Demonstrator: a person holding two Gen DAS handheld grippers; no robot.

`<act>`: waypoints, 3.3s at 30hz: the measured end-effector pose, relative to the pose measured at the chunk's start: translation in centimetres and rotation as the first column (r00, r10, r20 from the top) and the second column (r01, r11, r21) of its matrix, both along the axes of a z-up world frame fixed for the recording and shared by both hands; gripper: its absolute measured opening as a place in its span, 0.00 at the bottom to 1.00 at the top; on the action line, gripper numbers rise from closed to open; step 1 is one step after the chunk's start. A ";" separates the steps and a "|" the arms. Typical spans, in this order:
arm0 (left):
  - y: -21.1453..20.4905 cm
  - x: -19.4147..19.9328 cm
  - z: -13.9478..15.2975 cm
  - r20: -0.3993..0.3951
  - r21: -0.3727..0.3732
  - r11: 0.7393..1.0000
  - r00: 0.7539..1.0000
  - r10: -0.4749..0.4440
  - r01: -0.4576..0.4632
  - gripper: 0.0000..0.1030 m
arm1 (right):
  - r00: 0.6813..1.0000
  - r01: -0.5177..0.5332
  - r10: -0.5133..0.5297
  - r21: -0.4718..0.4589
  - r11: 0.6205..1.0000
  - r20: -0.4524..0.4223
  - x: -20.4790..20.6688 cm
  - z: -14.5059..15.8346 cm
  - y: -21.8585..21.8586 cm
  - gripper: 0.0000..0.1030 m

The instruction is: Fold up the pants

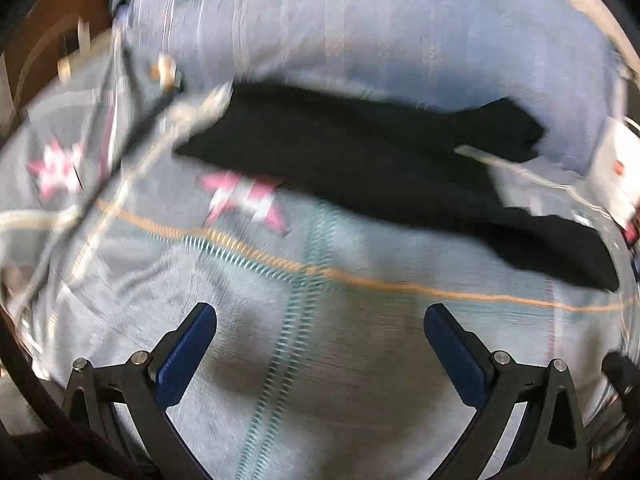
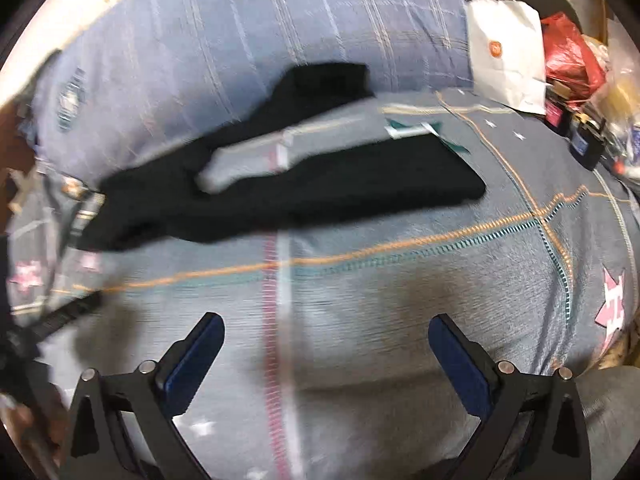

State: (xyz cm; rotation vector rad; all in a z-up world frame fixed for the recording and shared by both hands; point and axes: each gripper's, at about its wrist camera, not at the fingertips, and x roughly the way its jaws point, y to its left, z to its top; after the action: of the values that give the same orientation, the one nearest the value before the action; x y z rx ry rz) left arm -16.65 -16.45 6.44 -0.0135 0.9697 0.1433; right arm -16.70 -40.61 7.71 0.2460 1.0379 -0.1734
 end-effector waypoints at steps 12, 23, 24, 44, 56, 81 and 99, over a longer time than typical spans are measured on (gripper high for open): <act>-0.5 -2.2 6.6 0.024 -0.078 0.994 0.997 -0.074 0.075 1.00 | 0.992 0.005 -0.012 0.055 0.998 0.129 -0.7 6.9 -0.1 1.00; 0.4 -7.4 12.8 0.017 -0.199 0.979 0.999 -0.046 0.049 1.00 | 0.987 -0.041 0.012 0.175 0.984 0.161 -5.1 14.1 0.9 1.00; 0.3 -7.3 13.0 0.011 -0.186 0.981 0.999 -0.051 0.052 1.00 | 0.988 -0.041 0.015 0.173 0.984 0.154 -4.8 14.0 0.9 1.00; -3.9 8.2 3.7 0.019 0.035 0.999 0.999 -0.039 0.038 1.00 | 0.994 -0.046 0.037 0.091 0.995 0.099 11.7 3.2 -1.6 1.00; -4.3 7.2 5.6 0.094 0.062 0.998 0.995 -0.036 0.030 1.00 | 0.995 -0.051 0.036 0.185 0.981 0.088 12.1 2.2 -1.8 1.00; -6.2 10.2 5.8 -0.045 -0.038 0.988 0.987 -0.152 0.151 1.00 | 0.998 -0.024 0.016 0.148 0.989 0.058 12.8 3.1 -2.3 1.00; -5.3 20.0 3.1 -0.093 -0.229 0.971 0.992 -0.087 0.064 1.00 | 0.986 0.167 -0.148 0.334 0.928 -0.083 35.3 -1.0 -13.2 0.82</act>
State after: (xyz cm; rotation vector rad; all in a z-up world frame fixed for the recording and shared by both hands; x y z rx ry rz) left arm 3.39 -21.78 9.52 -0.1799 1.0835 -0.0382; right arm 18.63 -53.77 6.67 0.6439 1.1016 -0.1455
